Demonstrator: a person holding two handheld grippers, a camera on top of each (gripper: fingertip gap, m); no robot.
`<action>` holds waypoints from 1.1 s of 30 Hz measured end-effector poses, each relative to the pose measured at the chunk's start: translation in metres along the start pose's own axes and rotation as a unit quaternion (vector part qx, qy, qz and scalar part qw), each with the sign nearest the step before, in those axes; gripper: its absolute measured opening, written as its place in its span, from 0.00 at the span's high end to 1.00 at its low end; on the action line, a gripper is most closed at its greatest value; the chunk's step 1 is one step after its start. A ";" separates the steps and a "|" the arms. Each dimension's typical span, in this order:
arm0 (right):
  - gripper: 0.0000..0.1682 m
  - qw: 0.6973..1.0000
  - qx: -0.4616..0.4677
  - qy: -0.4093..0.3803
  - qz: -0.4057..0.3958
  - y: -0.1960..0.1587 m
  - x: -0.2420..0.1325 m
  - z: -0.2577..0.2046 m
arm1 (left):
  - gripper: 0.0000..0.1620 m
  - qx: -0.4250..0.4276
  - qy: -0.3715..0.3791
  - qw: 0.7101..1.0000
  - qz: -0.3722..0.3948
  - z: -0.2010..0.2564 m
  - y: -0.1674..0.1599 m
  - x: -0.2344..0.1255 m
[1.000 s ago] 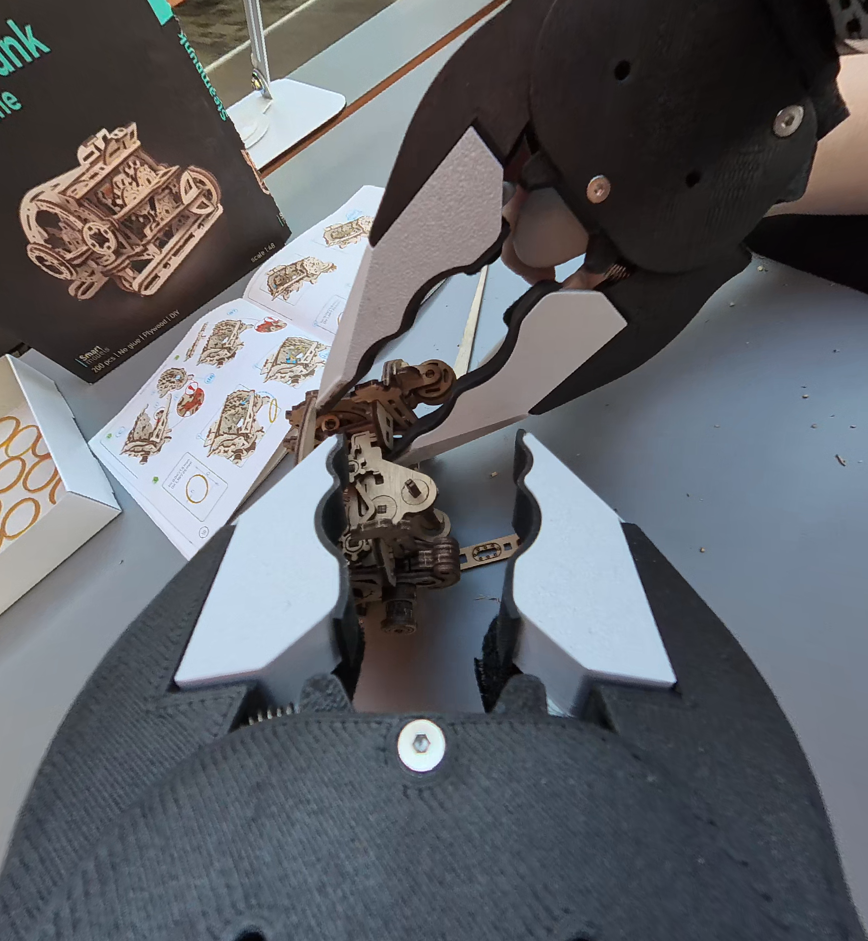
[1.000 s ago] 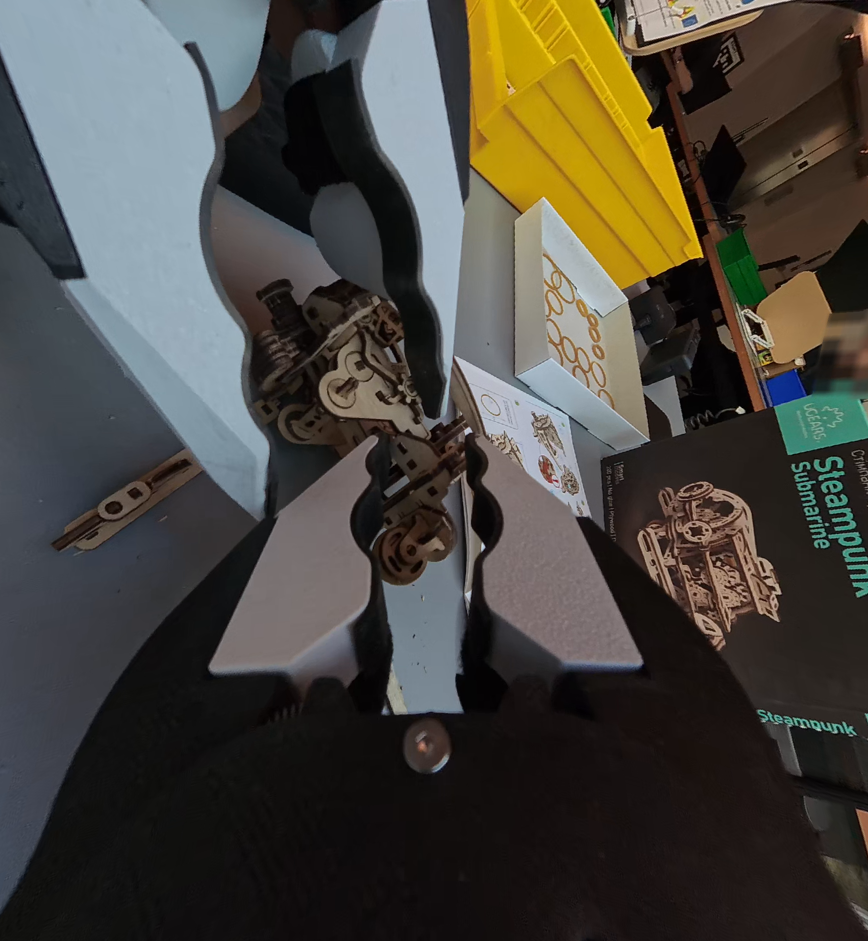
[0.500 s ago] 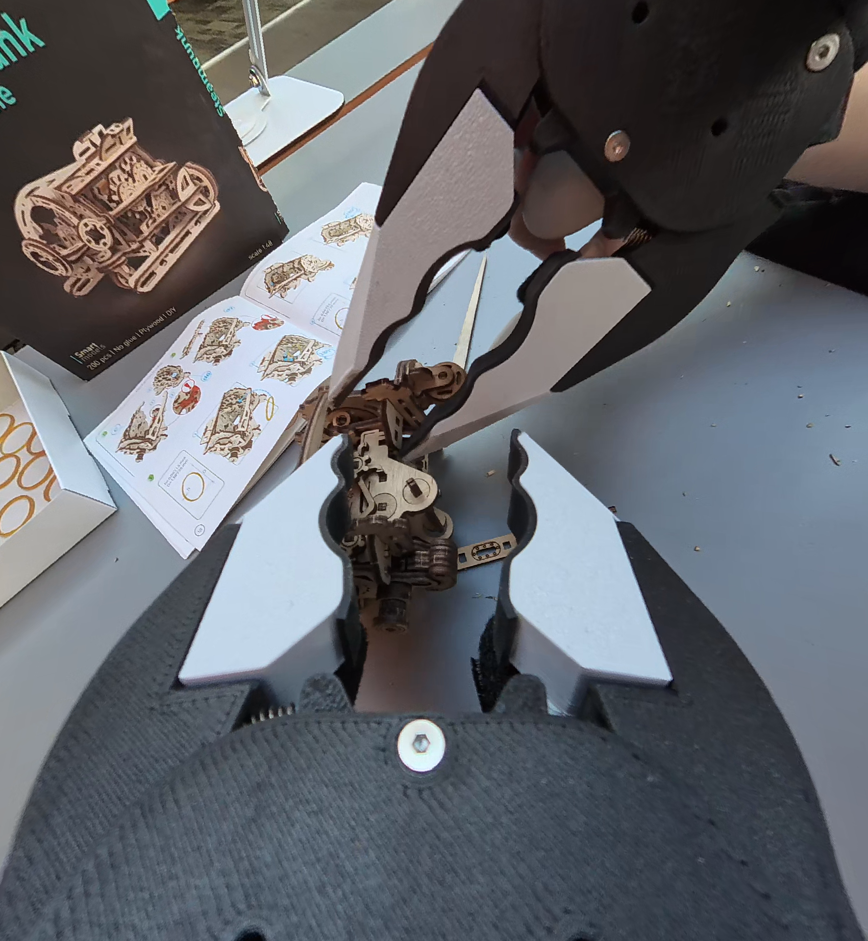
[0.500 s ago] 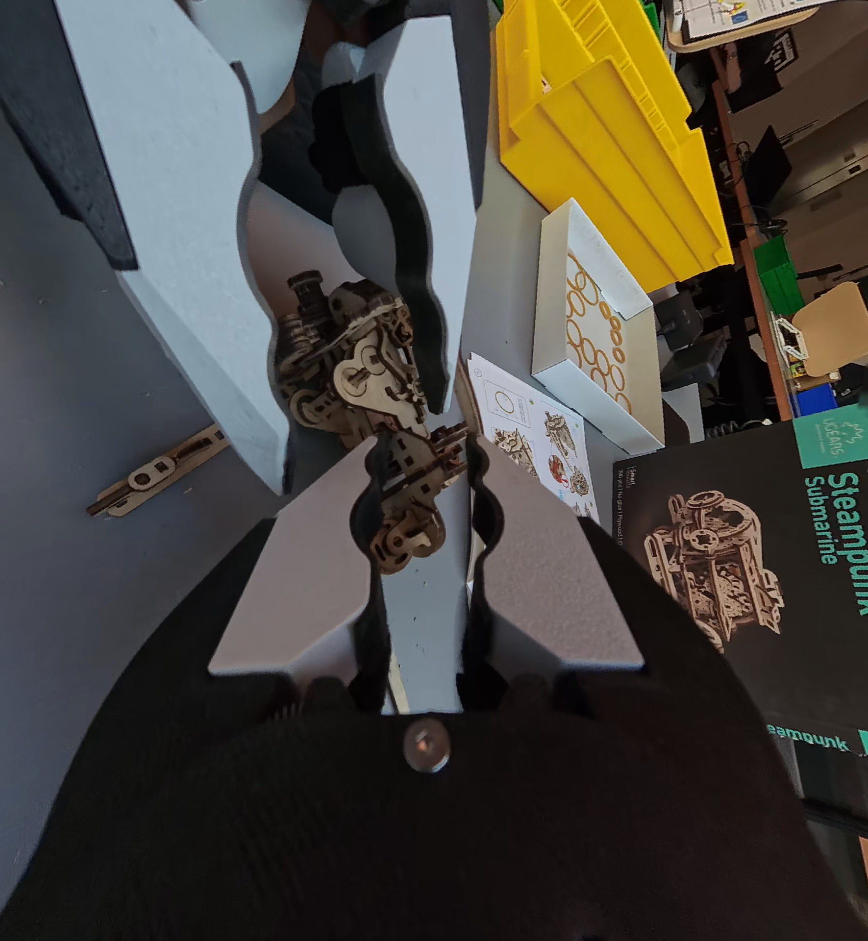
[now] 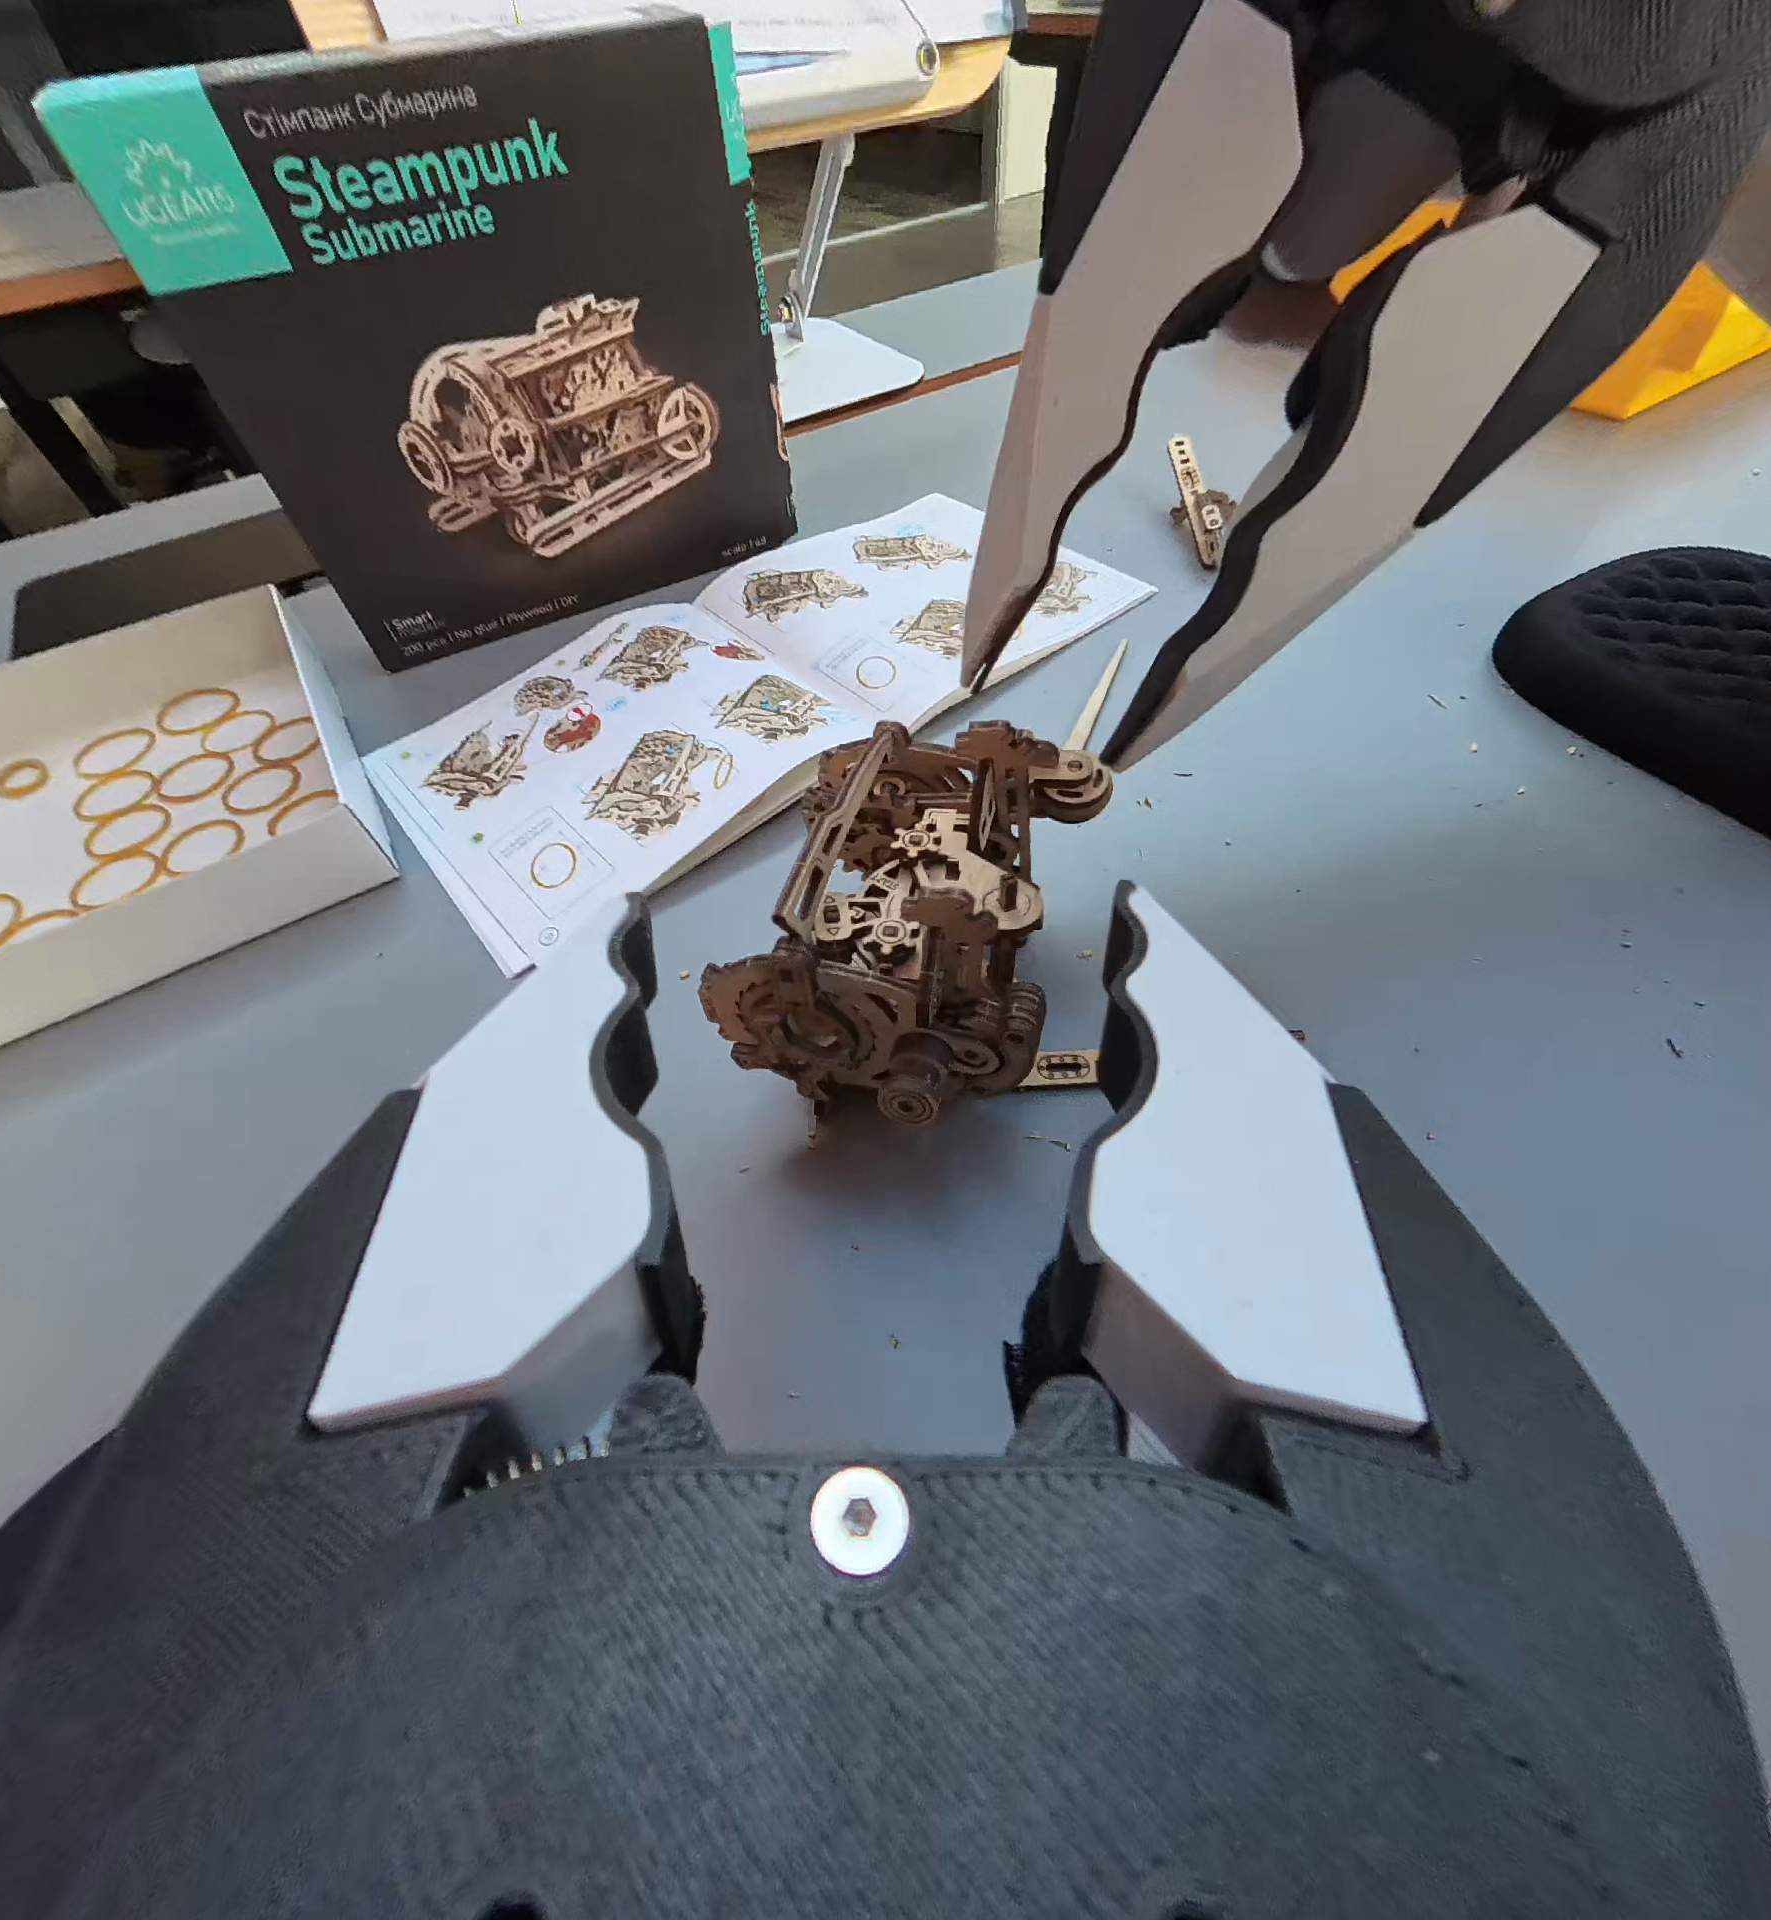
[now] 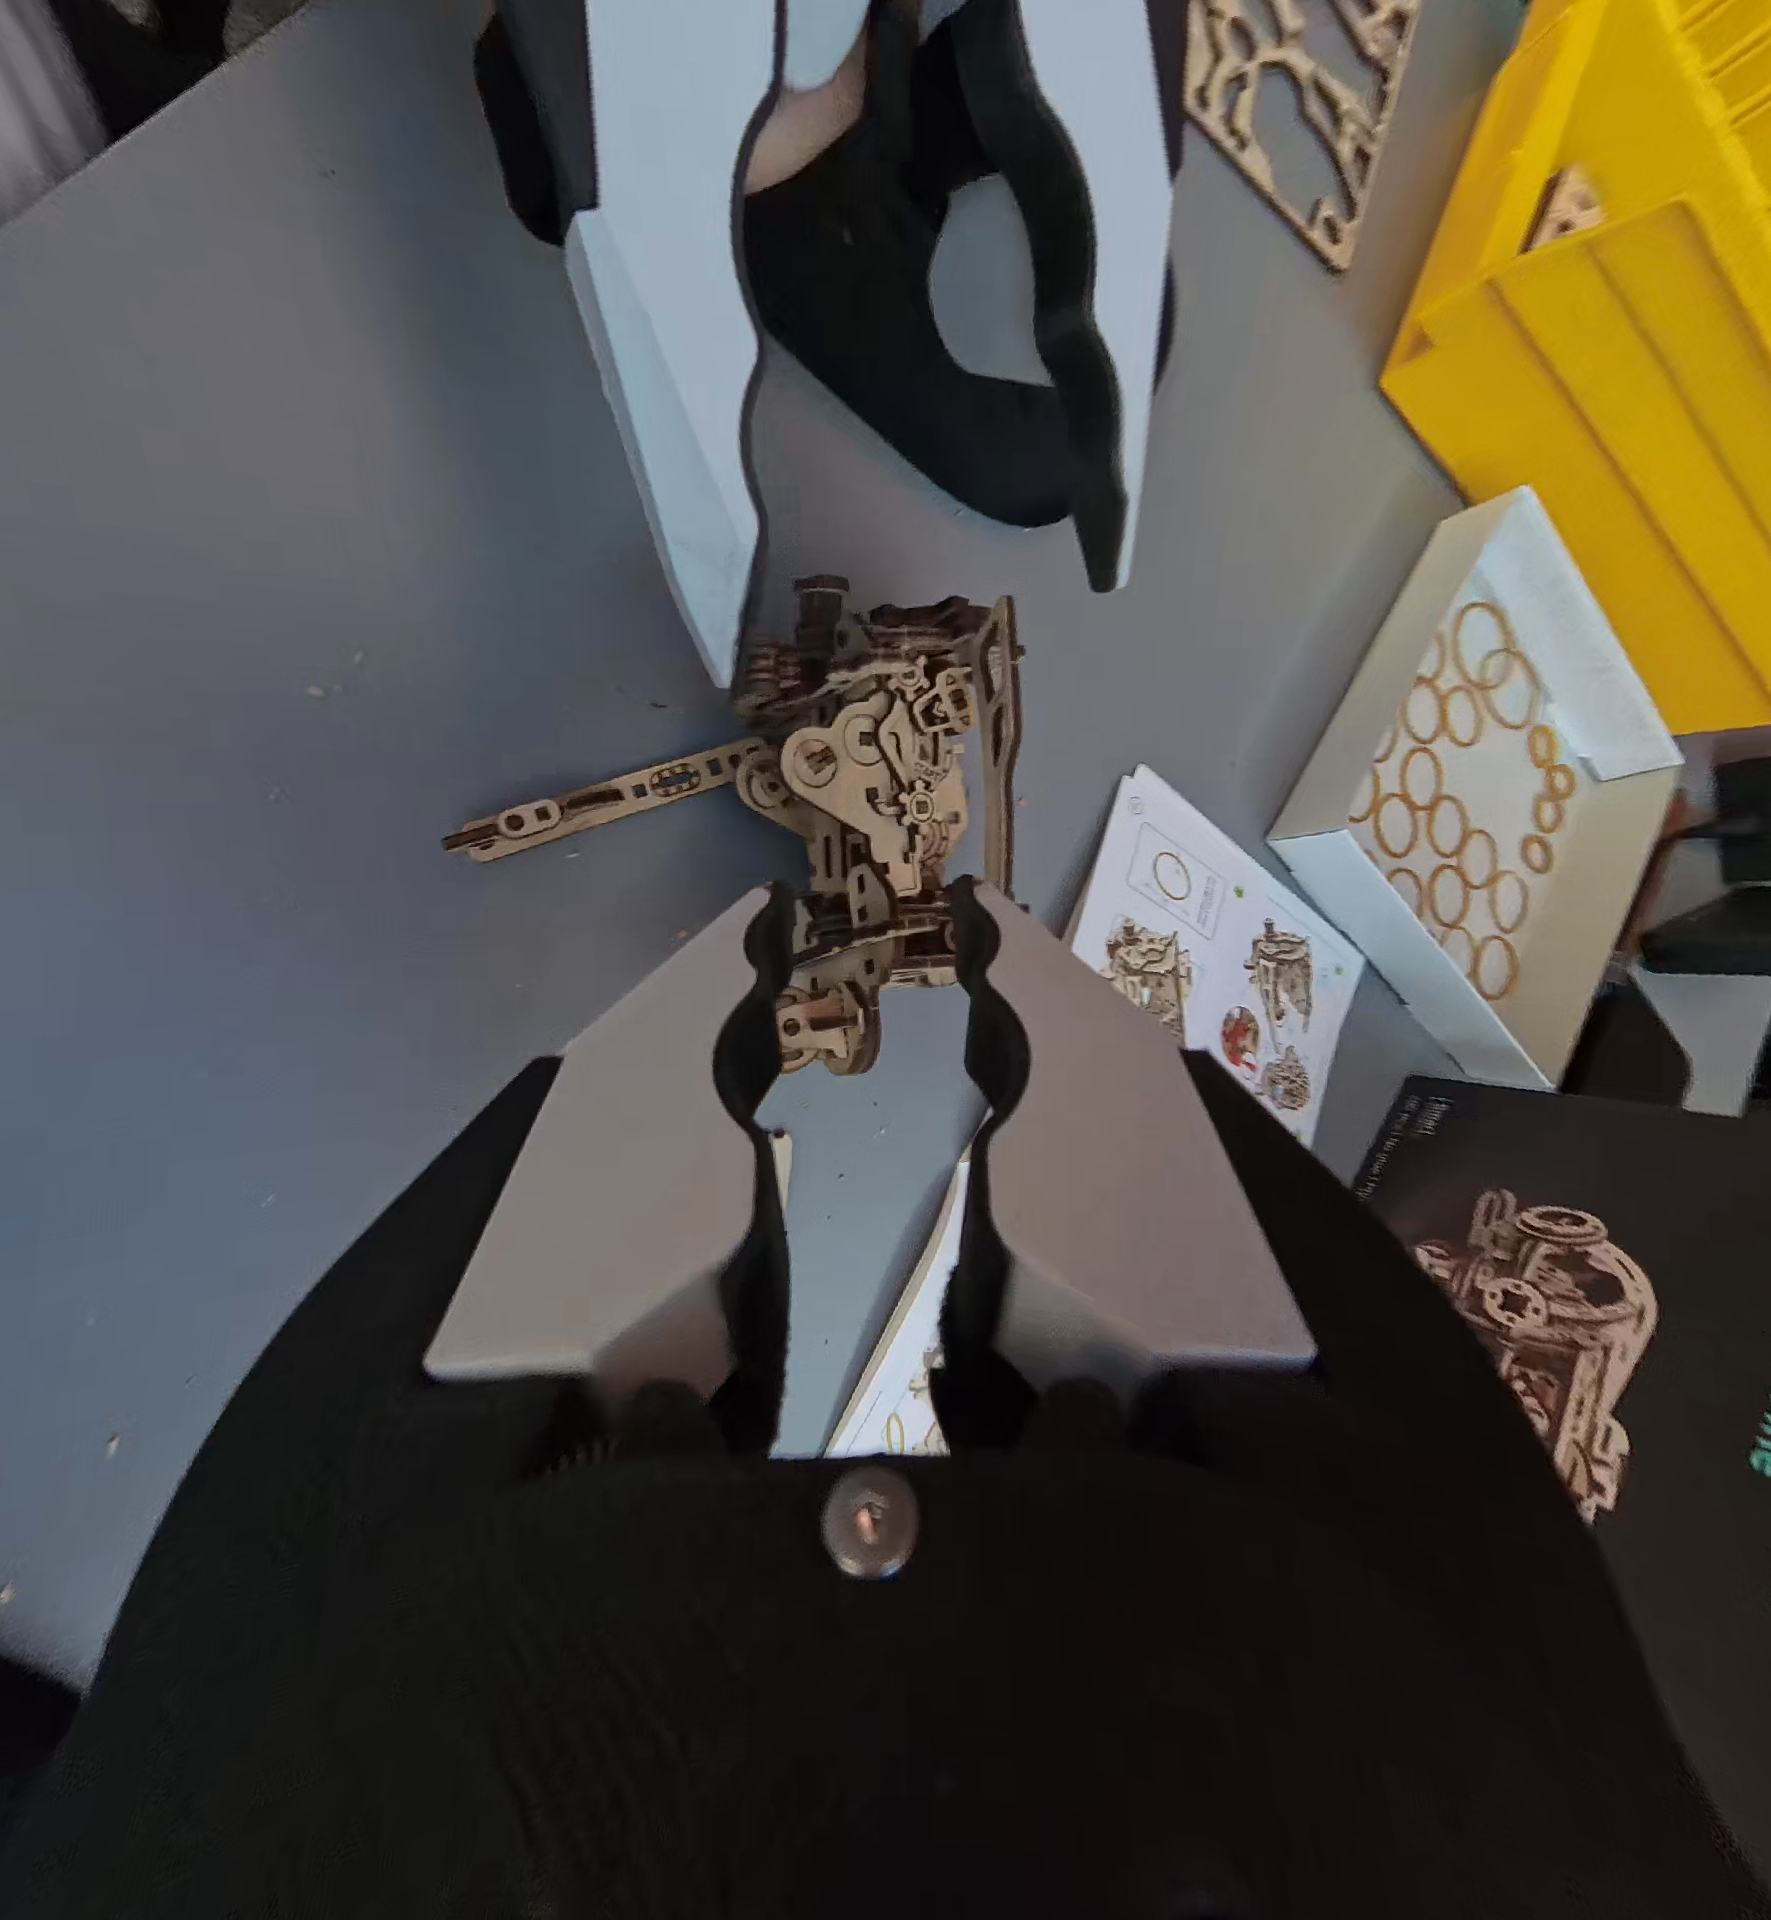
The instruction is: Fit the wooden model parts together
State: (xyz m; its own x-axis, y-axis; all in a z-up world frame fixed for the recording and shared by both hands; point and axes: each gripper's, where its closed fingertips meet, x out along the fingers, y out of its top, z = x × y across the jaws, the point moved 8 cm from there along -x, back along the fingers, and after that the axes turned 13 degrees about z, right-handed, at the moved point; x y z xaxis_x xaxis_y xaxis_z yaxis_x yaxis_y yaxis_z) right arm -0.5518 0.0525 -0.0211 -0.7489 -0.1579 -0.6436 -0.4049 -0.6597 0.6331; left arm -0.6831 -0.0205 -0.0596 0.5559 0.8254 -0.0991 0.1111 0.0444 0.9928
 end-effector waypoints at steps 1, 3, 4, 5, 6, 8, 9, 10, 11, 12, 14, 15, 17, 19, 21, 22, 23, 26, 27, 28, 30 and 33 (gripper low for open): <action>0.82 0.999 0.006 0.032 -0.014 0.001 0.001 0.004 | 0.49 -0.006 -0.004 1.000 0.003 -0.001 -0.002 0.001; 0.82 0.997 0.012 0.070 -0.043 0.004 0.006 0.011 | 0.47 -0.004 -0.004 1.000 0.003 -0.003 -0.004 0.003; 0.82 0.994 0.014 0.094 -0.055 0.005 0.009 0.012 | 0.47 0.000 -0.006 1.000 0.005 -0.003 -0.003 0.004; 0.81 0.993 0.010 0.096 -0.065 0.006 0.013 0.015 | 0.48 0.007 -0.011 1.000 0.004 -0.003 -0.002 0.006; 0.81 0.992 0.007 0.102 -0.073 0.007 0.016 0.016 | 0.48 0.014 -0.014 1.000 -0.003 -0.003 -0.002 0.008; 0.81 0.989 0.004 0.116 -0.090 0.008 0.022 0.017 | 0.49 0.024 -0.021 0.999 -0.020 -0.003 -0.004 0.012; 0.81 0.988 0.004 0.122 -0.099 0.008 0.025 0.017 | 0.50 0.026 -0.023 0.999 -0.027 -0.003 -0.005 0.014; 0.82 0.986 0.005 0.128 -0.110 0.008 0.027 0.017 | 0.51 0.026 -0.024 0.999 -0.032 -0.003 -0.006 0.015; 0.82 0.985 0.001 0.122 -0.120 0.007 0.029 0.018 | 0.51 0.022 -0.025 0.999 -0.038 -0.004 -0.007 0.016; 0.82 0.984 0.001 0.122 -0.129 0.007 0.031 0.019 | 0.51 0.017 -0.028 0.999 -0.041 -0.005 -0.007 0.017; 0.82 0.983 0.003 0.121 -0.139 0.007 0.034 0.019 | 0.52 0.010 -0.030 0.999 -0.041 -0.006 -0.007 0.018; 0.82 0.983 0.005 0.121 -0.140 0.007 0.034 0.020 | 0.53 0.008 -0.029 0.999 -0.040 -0.007 -0.007 0.018; 0.83 0.982 0.011 0.123 -0.144 0.007 0.035 0.020 | 0.54 0.009 -0.030 0.999 -0.037 -0.007 -0.007 0.018; 0.85 0.981 0.011 0.125 -0.149 0.006 0.036 0.020 | 0.55 0.011 -0.030 0.999 -0.037 -0.007 -0.007 0.019; 0.85 0.981 0.007 0.121 -0.154 0.006 0.039 0.020 | 0.56 0.012 -0.030 0.999 -0.037 -0.007 -0.007 0.019; 0.85 0.980 0.007 0.122 -0.159 0.005 0.040 0.020 | 0.56 0.011 -0.031 0.999 -0.036 -0.006 -0.006 0.019; 0.85 0.979 0.009 0.121 -0.166 0.004 0.040 0.020 | 0.56 0.011 -0.032 0.999 -0.035 -0.006 -0.006 0.020; 0.85 0.976 0.006 0.126 -0.175 0.002 0.044 0.018 | 0.56 0.013 -0.033 0.999 -0.036 -0.005 -0.006 0.020; 0.85 0.976 0.002 0.125 -0.179 0.002 0.045 0.018 | 0.57 0.013 -0.034 0.999 -0.036 -0.005 -0.007 0.020; 0.85 0.975 0.000 0.127 -0.184 0.001 0.046 0.017 | 0.57 0.013 -0.034 0.999 -0.036 -0.005 -0.007 0.021; 0.85 0.973 -0.001 0.127 -0.193 0.000 0.047 0.017 | 0.57 0.013 -0.035 0.999 -0.036 -0.004 -0.006 0.021; 0.89 0.971 -0.002 0.128 -0.200 -0.001 0.048 0.017 | 0.57 0.012 -0.035 0.999 -0.035 -0.004 -0.006 0.021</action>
State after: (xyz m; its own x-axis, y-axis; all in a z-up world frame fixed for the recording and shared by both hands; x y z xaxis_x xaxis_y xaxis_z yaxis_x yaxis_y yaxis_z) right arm -0.5962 0.0578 -0.0456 -0.3761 -0.0649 -0.9243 -0.6342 -0.7092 0.3079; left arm -0.6753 -0.0012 -0.0678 0.6014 0.7797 -0.1742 0.1721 0.0865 0.9813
